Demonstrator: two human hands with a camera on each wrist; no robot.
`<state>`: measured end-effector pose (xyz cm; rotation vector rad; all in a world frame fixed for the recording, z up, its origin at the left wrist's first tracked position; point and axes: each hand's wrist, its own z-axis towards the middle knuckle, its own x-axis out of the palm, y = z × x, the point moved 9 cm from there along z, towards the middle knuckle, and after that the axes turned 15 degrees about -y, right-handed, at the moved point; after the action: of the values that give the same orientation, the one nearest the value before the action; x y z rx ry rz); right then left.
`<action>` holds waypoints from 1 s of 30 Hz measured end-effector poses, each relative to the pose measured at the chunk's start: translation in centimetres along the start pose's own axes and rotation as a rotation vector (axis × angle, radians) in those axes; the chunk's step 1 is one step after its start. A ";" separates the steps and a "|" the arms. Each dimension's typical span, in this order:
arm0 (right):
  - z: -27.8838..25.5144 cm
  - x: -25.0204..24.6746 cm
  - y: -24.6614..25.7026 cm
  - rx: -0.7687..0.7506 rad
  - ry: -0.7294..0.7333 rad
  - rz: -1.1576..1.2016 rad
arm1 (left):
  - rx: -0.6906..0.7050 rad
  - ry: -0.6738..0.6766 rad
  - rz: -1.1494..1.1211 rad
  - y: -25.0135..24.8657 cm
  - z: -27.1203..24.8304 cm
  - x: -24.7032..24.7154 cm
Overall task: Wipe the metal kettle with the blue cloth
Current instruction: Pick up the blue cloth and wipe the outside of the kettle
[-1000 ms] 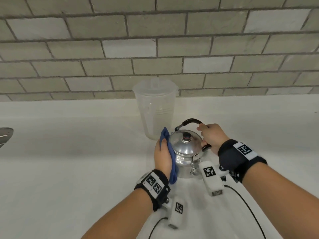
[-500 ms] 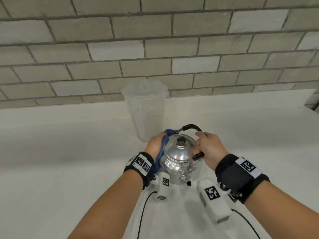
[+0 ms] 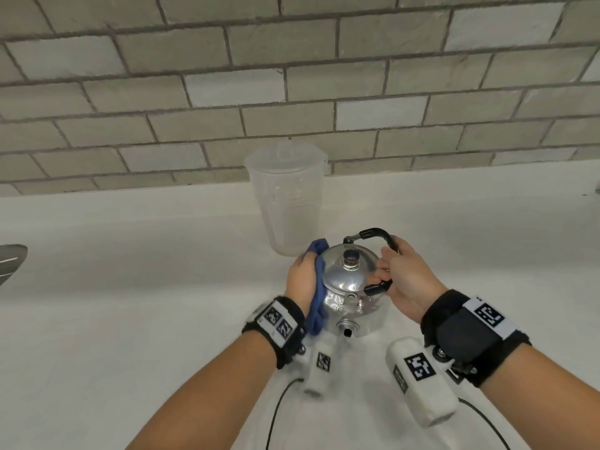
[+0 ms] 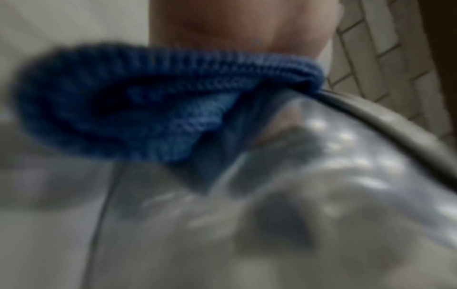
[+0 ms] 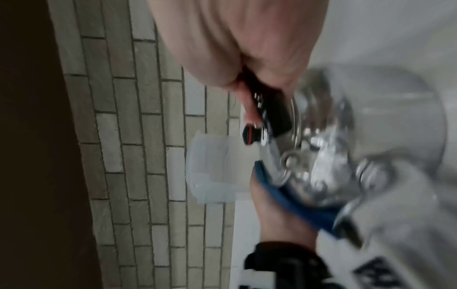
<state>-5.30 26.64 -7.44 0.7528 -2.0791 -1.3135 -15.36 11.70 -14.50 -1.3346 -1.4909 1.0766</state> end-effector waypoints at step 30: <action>-4.1 7.7 5.0 -1.358 0.127 -1.371 | -0.366 0.085 -0.391 2.8 0.2 -3.5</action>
<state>-8.43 20.49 -0.14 1.4268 0.0659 -2.6222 -14.47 8.38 -17.40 -1.2357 -1.8475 0.5089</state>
